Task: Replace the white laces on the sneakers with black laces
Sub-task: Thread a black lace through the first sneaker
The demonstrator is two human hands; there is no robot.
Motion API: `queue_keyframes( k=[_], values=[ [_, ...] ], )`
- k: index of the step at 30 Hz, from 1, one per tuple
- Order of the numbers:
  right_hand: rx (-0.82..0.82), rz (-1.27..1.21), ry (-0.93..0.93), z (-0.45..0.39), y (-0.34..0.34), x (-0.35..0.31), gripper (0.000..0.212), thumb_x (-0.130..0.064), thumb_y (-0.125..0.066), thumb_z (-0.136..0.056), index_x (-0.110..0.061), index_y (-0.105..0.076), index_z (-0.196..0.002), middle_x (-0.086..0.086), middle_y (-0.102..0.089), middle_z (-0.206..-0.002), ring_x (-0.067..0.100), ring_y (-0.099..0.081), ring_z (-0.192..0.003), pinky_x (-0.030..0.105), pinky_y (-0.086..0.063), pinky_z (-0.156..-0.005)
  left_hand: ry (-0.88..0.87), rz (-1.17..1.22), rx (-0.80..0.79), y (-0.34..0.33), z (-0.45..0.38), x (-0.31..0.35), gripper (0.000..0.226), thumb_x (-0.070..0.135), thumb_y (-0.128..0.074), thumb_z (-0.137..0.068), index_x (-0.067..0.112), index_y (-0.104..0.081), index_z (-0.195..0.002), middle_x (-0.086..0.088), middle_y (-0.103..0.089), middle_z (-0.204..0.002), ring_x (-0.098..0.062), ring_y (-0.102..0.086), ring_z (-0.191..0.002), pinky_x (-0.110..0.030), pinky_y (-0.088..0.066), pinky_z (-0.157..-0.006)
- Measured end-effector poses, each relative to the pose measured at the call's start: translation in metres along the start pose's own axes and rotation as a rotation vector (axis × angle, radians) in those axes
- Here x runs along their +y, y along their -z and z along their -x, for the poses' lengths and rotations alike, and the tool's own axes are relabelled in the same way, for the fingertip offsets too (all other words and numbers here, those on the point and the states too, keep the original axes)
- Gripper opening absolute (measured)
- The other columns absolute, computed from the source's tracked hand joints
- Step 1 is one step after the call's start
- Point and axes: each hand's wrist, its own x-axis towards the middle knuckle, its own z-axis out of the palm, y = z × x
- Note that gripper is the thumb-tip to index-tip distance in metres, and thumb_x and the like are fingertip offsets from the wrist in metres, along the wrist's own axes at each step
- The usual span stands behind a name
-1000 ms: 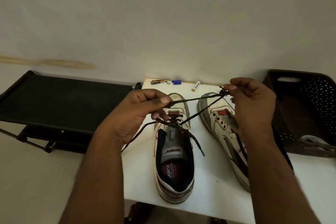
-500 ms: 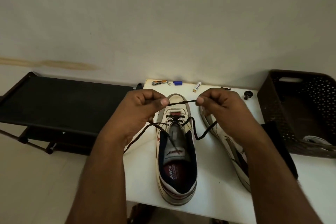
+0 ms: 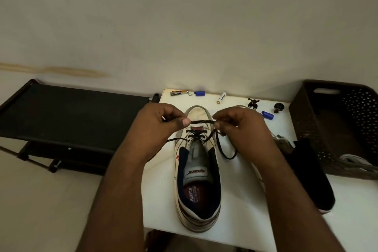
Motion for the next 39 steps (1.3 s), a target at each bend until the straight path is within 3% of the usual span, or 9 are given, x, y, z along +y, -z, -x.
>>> queue_keyframes(
  k=[3,5,7,12,17,26,31,35,39],
  values=[
    [0.066,0.079,0.064,-0.001,0.002,0.0,0.031,-0.011,-0.069,-0.085,-0.026,-0.068,-0.112,-0.018,-0.063,-0.104,-0.01,-0.052,-0.091,-0.006,-0.033,-0.076,0.024,-0.045,-0.024,-0.003,-0.001,-0.001,0.006,0.018,-0.075,-0.082,0.024,-0.077,-0.081,0.009,-0.071,-0.077,0.005,-0.057,-0.064,-0.02,-0.042,-0.063],
    [-0.058,-0.026,0.105,0.002,-0.009,-0.004,0.046,-0.01,-0.073,-0.082,-0.029,-0.062,-0.122,-0.026,-0.059,-0.107,-0.019,-0.051,-0.095,-0.008,-0.031,-0.079,0.028,-0.007,-0.071,-0.01,-0.001,0.004,0.006,0.016,-0.075,-0.081,0.021,-0.077,-0.083,0.008,-0.071,-0.073,0.001,-0.06,-0.065,-0.018,-0.045,-0.062],
    [-0.153,-0.194,0.065,0.003,-0.02,-0.005,0.047,-0.006,-0.073,-0.081,-0.025,-0.062,-0.123,-0.015,-0.07,-0.097,-0.01,-0.063,-0.091,0.004,-0.045,-0.08,0.042,0.06,-0.088,-0.014,-0.001,0.008,0.008,0.012,-0.077,-0.079,0.014,-0.074,-0.086,0.006,-0.07,-0.064,0.0,-0.061,-0.057,-0.014,-0.045,-0.054],
    [0.018,-0.254,-0.049,-0.003,-0.019,0.011,0.029,-0.001,-0.067,-0.085,-0.025,-0.072,-0.101,-0.005,-0.073,-0.089,0.004,-0.067,-0.082,0.019,-0.051,-0.076,0.235,-0.002,0.079,-0.014,-0.003,-0.004,0.025,0.031,-0.078,-0.078,0.008,-0.067,-0.082,-0.006,-0.07,-0.07,-0.01,-0.063,-0.051,-0.022,-0.046,-0.047],
    [-0.034,-0.105,-0.092,-0.001,-0.025,0.021,0.01,-0.009,-0.066,-0.087,-0.016,-0.074,-0.087,-0.011,-0.067,-0.077,-0.006,-0.059,-0.066,0.004,-0.042,-0.058,0.6,-0.182,-0.332,-0.02,-0.002,-0.009,0.048,0.053,-0.074,-0.075,0.009,-0.066,-0.094,-0.007,-0.069,-0.088,-0.02,-0.069,-0.077,-0.033,-0.059,-0.064],
    [-0.072,-0.217,-0.101,0.001,-0.04,0.023,0.015,0.0,-0.067,-0.084,-0.014,-0.071,-0.087,-0.01,-0.068,-0.078,-0.009,-0.06,-0.062,0.006,-0.046,-0.056,0.506,-0.105,-0.17,-0.023,-0.011,-0.019,0.011,0.007,-0.072,-0.082,-0.004,-0.071,-0.08,-0.017,-0.068,-0.079,-0.024,-0.067,-0.065,-0.042,-0.061,-0.071],
    [-0.06,-0.243,-0.1,0.0,-0.051,0.022,0.013,0.002,-0.071,-0.079,-0.007,-0.075,-0.088,-0.01,-0.068,-0.078,-0.009,-0.062,-0.07,0.005,-0.048,-0.067,0.558,0.062,-0.114,-0.021,-0.01,-0.023,0.005,0.0,-0.069,-0.084,-0.004,-0.07,-0.084,-0.016,-0.066,-0.077,-0.019,-0.064,-0.06,-0.029,-0.056,-0.055],
    [-0.055,-0.186,-0.101,0.001,-0.059,0.022,0.013,-0.001,-0.073,-0.078,-0.012,-0.076,-0.084,-0.011,-0.069,-0.078,0.004,-0.066,-0.079,0.018,-0.053,-0.078,0.6,0.158,-0.096,-0.021,-0.009,-0.025,0.008,-0.004,-0.068,-0.082,-0.009,-0.069,-0.089,-0.016,-0.066,-0.071,-0.013,-0.063,-0.043,-0.025,-0.055,-0.049],
    [-0.015,-0.234,-0.093,0.003,-0.064,0.024,0.014,0.001,-0.072,-0.077,-0.011,-0.076,-0.083,-0.011,-0.07,-0.077,-0.001,-0.065,-0.073,0.012,-0.051,-0.072,0.618,0.193,-0.098,-0.02,-0.009,-0.025,0.007,-0.004,-0.068,-0.082,-0.009,-0.069,-0.088,-0.013,-0.066,-0.065,-0.012,-0.063,-0.043,-0.025,-0.055,-0.049]
  ],
)
